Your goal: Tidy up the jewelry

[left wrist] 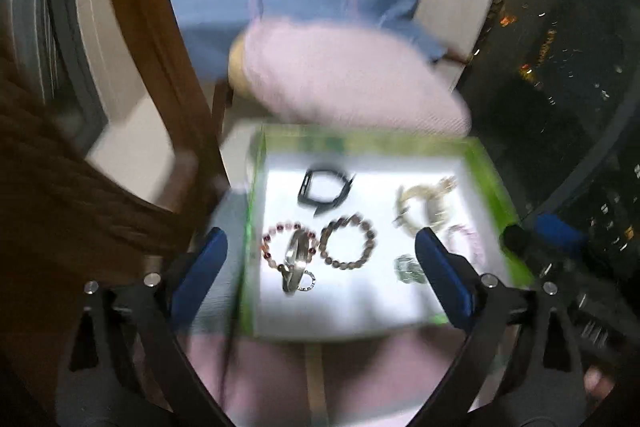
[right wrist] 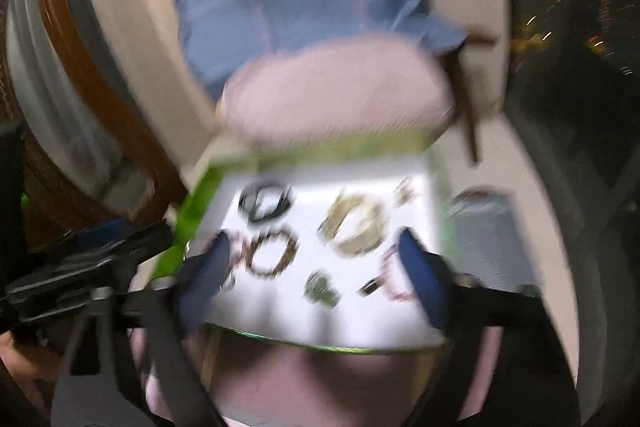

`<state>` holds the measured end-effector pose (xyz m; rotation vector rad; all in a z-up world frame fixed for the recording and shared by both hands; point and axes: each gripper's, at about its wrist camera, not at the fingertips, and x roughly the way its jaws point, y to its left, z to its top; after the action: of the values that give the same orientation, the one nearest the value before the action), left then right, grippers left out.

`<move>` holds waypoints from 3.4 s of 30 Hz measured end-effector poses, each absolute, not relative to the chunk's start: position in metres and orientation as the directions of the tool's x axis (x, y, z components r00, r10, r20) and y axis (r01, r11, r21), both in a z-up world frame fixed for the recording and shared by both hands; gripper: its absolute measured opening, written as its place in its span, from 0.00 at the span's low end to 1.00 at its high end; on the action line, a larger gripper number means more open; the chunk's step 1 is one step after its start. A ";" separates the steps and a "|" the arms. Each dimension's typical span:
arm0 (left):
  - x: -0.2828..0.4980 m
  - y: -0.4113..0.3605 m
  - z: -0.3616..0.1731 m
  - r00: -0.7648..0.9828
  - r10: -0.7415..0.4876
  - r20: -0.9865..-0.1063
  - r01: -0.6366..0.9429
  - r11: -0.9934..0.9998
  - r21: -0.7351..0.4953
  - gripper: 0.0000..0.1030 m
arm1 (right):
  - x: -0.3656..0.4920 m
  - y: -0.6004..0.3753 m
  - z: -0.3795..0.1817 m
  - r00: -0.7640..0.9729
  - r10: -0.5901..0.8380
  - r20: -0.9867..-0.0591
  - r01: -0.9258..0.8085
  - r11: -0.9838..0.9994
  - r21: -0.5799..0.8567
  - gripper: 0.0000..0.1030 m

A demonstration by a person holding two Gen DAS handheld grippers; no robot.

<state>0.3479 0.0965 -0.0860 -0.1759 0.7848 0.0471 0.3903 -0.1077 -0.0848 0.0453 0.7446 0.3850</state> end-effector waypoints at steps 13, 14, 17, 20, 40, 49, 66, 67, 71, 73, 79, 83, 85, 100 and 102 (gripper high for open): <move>0.134 0.031 -0.021 0.746 -0.004 -0.666 -0.045 0.997 -0.056 0.96 | 0.204 -0.167 0.013 0.763 0.236 -0.601 -0.291 0.957 0.007 0.97; 0.125 0.030 -0.021 0.747 0.003 -0.665 -0.062 0.996 -0.065 0.96 | 0.196 -0.169 0.013 0.756 0.220 -0.616 -0.278 0.961 0.003 0.97; 0.101 0.025 -0.013 0.733 0.036 -0.679 -0.133 0.987 -0.092 0.96 | 0.166 -0.177 0.013 0.735 0.224 -0.639 -0.273 0.962 0.023 0.97; 0.087 0.017 -0.006 0.716 0.102 -0.690 -0.182 0.982 -0.043 0.96 | 0.146 -0.178 0.015 0.736 0.224 -0.639 -0.276 0.961 0.019 0.97; 0.032 0.004 0.022 0.769 0.086 -0.633 -0.162 0.985 -0.062 0.96 | 0.096 -0.173 0.032 0.746 0.251 -0.616 -0.306 0.952 0.017 0.97; 0.031 0.006 0.024 0.768 0.089 -0.634 -0.165 0.984 -0.062 0.96 | 0.093 -0.173 0.033 0.750 0.251 -0.612 -0.307 0.952 0.013 0.97; 0.031 0.010 0.027 0.772 0.093 -0.629 -0.166 0.984 -0.059 0.96 | 0.091 -0.176 0.037 0.762 0.253 -0.596 -0.303 0.953 0.017 0.97; 0.031 0.010 0.027 0.772 0.093 -0.629 -0.165 0.984 -0.058 0.96 | 0.091 -0.176 0.037 0.762 0.252 -0.596 -0.303 0.953 0.016 0.97; 0.031 0.010 0.026 0.771 0.093 -0.630 -0.167 0.984 -0.059 0.96 | 0.091 -0.176 0.037 0.761 0.253 -0.597 -0.303 0.953 0.016 0.97; 0.031 0.010 0.027 0.771 0.093 -0.630 -0.167 0.984 -0.059 0.96 | 0.092 -0.177 0.038 0.762 0.254 -0.596 -0.304 0.952 0.017 0.97; 0.031 0.011 0.028 0.772 0.090 -0.629 -0.163 0.985 -0.059 0.96 | 0.092 -0.177 0.039 0.763 0.256 -0.594 -0.306 0.952 0.017 0.97; 0.031 0.009 0.028 0.771 0.092 -0.631 -0.164 0.985 -0.057 0.96 | 0.092 -0.177 0.039 0.764 0.255 -0.592 -0.305 0.952 0.017 0.97; 0.031 0.010 0.028 0.770 0.092 -0.631 -0.163 0.985 -0.055 0.96 | 0.091 -0.177 0.039 0.766 0.255 -0.590 -0.304 0.952 0.016 0.97; 0.032 0.009 0.028 0.768 0.097 -0.633 -0.163 0.986 -0.047 0.96 | 0.091 -0.177 0.039 0.764 0.259 -0.591 -0.306 0.952 0.021 0.97; 0.032 0.009 0.027 0.767 0.096 -0.635 -0.163 0.985 -0.047 0.96 | 0.090 -0.176 0.038 0.764 0.257 -0.592 -0.305 0.952 0.020 0.97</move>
<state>0.0320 0.0093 0.0273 -0.1020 0.6832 0.1411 0.0901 -0.1765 0.0379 -0.0789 0.6313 0.3054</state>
